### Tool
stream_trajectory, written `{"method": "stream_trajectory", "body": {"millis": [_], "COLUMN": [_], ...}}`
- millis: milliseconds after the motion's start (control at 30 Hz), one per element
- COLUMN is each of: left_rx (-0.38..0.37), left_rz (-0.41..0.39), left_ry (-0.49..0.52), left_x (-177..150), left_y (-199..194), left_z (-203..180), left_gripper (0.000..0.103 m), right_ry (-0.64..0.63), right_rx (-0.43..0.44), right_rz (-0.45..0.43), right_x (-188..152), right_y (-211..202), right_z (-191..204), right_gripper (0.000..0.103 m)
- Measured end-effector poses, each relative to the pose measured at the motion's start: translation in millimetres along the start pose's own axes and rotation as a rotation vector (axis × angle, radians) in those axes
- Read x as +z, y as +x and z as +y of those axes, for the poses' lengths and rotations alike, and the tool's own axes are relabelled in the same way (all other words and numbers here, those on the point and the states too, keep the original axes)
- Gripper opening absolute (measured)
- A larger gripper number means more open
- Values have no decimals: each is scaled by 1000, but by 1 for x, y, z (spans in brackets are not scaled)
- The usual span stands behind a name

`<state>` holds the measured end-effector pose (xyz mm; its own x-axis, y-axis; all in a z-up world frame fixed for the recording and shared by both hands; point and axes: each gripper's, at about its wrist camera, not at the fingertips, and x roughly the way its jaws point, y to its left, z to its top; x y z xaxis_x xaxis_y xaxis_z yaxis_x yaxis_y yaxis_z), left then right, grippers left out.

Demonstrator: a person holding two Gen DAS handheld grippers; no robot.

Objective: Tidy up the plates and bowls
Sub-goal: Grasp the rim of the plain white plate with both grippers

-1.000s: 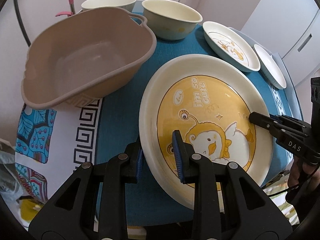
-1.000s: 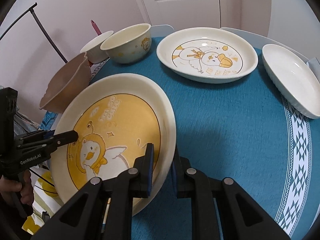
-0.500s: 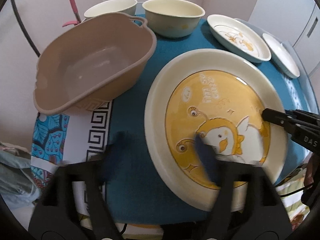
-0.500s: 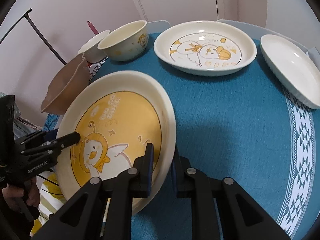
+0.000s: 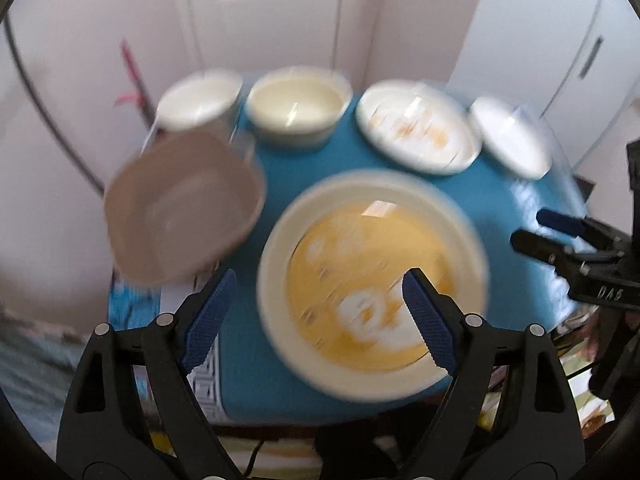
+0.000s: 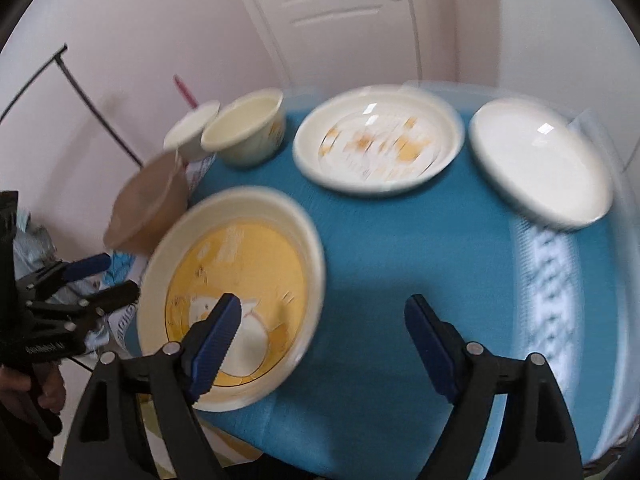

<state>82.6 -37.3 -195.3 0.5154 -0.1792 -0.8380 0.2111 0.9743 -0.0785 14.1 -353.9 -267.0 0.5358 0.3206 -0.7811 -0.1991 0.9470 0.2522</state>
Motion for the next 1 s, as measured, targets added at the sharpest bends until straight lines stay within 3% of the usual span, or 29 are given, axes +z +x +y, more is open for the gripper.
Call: {"method": "stream_trajectory", "body": {"millis": [33,200,300,367,500,567,767,900,1000], "left_rx": [-21,-130,-177,-224,-318,-360,-436,-450,-466], "left_rz": [-19,-119,-181,-171,-148,-94,118,211,260], "left_ry": [11,119,193,243,332,370,433,481,508], "left_x": [9,78,127,153,190,208,231,231,228], "left_y": [-5,-15,-11,-1,30,56,144,199,229], "left_z": [-5,-50,-82,-103,-142,-160,-200,-217,-229], "left_gripper": [87,99,103,103,103,103,103,101,94], "right_ry": [5,74,90,131,211,248,490,581,660], "right_rx": [-19,-113,-210,-287,-392,-438,-316,-276,-233], "right_rz": [-28,-161,-187,-158,-212,-211,-132,-87,-80], "right_x": [4,23,33,39,43,48,53,46,40], "right_y": [-12,-73,-101,-112,-133,-133,-88,-48,-21], "right_z": [-5,-32,-42,-51,-74,-92,-162,-196,-213], "right_gripper": [101,103,103,103,103,103,103,103,97]}}
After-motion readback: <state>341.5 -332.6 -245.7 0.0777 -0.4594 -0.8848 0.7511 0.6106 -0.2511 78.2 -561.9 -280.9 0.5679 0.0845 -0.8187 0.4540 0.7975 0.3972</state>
